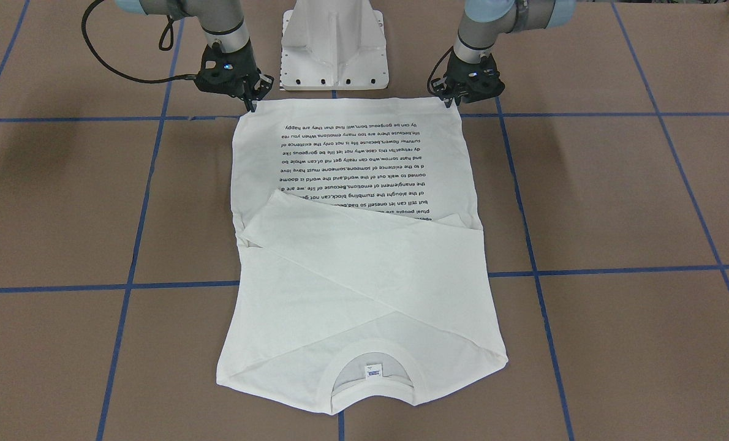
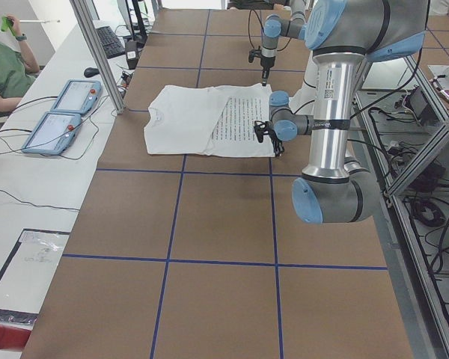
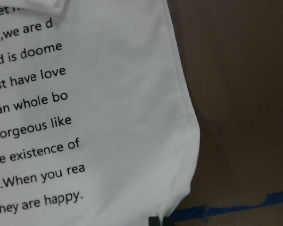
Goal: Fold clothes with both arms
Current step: 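Lift the hem with both grippers and fold it toward the collar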
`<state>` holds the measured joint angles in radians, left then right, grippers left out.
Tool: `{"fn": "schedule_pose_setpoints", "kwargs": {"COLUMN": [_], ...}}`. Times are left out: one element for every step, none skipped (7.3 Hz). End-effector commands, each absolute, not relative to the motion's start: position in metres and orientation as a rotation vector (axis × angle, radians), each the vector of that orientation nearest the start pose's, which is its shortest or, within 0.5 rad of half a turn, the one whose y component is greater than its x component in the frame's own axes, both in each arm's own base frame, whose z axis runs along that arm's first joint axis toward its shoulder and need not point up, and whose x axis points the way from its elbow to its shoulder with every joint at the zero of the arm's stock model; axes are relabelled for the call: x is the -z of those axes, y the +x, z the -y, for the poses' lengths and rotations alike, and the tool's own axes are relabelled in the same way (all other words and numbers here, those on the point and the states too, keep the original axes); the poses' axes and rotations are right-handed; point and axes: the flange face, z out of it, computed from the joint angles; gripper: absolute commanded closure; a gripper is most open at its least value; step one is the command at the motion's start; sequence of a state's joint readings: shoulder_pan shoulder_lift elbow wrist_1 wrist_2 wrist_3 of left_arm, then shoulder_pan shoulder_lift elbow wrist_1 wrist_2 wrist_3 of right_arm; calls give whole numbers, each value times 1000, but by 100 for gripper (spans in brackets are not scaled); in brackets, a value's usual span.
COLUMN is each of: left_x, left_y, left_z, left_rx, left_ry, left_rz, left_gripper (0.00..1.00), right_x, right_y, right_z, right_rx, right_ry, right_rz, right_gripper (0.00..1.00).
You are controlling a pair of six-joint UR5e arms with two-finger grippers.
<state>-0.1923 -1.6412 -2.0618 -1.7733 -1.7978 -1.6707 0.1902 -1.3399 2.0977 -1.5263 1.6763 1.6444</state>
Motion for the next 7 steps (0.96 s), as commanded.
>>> {"fn": "schedule_pose_setpoints", "kwargs": {"left_x": [-376, -368, -354, -339, -324, -314, -307], "left_y": [472, 471, 463, 452, 437, 426, 410], "left_z": [203, 203, 202, 201, 200, 196, 192], "left_rx": [181, 177, 174, 178, 173, 155, 154], "left_ry": [-181, -179, -186, -190, -206, -233, -234], "left_rz": [-775, -792, -821, -848, -875, -880, -895], "left_gripper": [100, 100, 100, 100, 100, 100, 100], "right_x": [-303, -303, -300, -295, -288, -277, -274], "right_y": [-487, -487, -484, -479, -459, -433, -414], "right_z": [223, 223, 225, 229, 240, 242, 233], "right_rx": [-209, -207, -209, -217, -233, -213, -193], "right_ry": [-50, -48, -46, -43, -44, -88, -124], "right_rz": [811, 811, 817, 830, 847, 881, 895], "right_gripper": [100, 100, 100, 100, 100, 100, 100]}}
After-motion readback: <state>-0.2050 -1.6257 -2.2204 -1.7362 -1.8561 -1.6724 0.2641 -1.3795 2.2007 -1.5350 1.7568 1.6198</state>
